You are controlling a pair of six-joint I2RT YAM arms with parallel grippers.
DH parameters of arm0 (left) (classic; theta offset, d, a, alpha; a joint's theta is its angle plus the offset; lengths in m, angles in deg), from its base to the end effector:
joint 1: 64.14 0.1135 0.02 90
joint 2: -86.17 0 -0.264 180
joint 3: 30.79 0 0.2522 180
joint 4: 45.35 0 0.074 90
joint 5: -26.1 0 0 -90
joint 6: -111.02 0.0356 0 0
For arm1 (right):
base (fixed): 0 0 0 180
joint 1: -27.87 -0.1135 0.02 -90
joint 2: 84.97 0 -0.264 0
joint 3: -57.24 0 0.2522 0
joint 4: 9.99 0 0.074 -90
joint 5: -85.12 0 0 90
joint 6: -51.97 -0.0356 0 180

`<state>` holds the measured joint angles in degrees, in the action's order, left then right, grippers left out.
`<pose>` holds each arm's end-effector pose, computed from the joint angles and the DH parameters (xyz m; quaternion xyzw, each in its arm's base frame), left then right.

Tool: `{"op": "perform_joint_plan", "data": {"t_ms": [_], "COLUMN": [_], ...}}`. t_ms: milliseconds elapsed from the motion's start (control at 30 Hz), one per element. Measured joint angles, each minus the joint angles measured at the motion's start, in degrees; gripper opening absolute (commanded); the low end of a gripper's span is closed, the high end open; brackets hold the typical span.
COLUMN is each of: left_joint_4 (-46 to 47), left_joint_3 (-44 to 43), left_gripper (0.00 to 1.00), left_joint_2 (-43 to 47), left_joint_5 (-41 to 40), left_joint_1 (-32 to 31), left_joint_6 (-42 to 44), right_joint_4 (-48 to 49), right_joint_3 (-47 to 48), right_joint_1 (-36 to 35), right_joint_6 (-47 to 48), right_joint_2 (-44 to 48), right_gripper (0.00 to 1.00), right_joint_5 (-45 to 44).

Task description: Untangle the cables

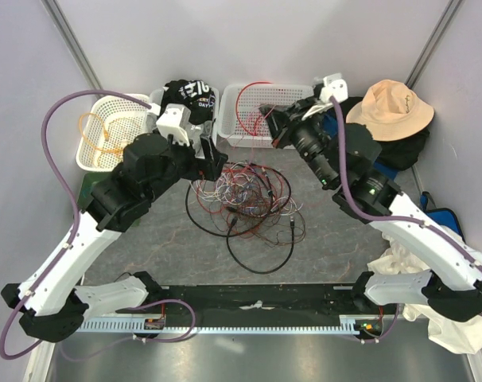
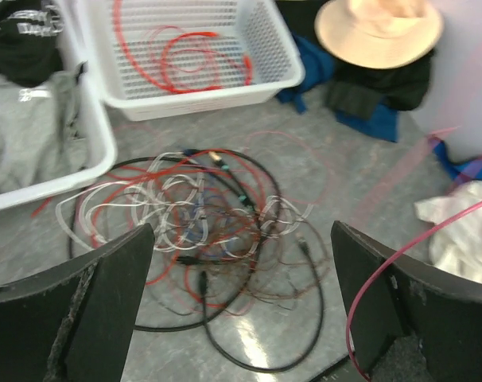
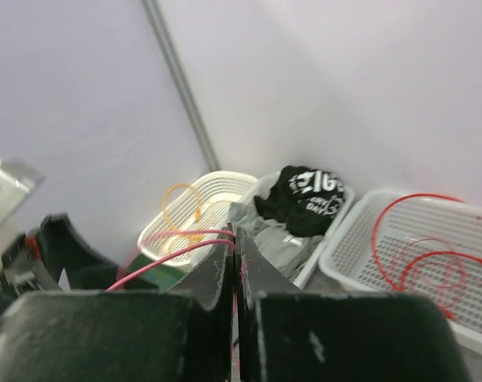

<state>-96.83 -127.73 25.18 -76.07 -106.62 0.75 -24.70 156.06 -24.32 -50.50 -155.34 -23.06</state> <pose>0.1533 -0.1302 0.4633 0.0895 0.7892 -0.2412 0.5576 0.1668 0.1969 0.5079 -0.0902 0.6157 0.3330 0.7085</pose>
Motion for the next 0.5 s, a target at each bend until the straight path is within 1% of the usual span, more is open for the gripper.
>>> {"op": "perform_joint_plan", "data": {"t_ms": [200, 400, 500], "left_joint_4": [-0.3, 1.2, 2.0], "left_joint_3": [5.8, 10.1, 11.8], "left_gripper": [1.00, 1.00, 0.99], "left_joint_2": [2.4, 2.7, 3.5], "left_joint_5": [-5.2, -8.0, -6.9], "left_joint_1": [0.0, 0.0, 0.0], "left_joint_6": [-0.4, -4.2, -6.0], "right_joint_4": [-6.7, -16.1, -20.3], "right_joint_3": [7.1, 17.6, 22.3], "right_joint_1": [0.3, 1.1, 2.8], "right_joint_6": [3.3, 6.1, 6.8], "right_joint_2": [-0.2, -7.9, -12.4], "right_gripper": [0.00, 0.00, 0.00], "right_joint_5": [-6.2, -8.3, -8.5]}}
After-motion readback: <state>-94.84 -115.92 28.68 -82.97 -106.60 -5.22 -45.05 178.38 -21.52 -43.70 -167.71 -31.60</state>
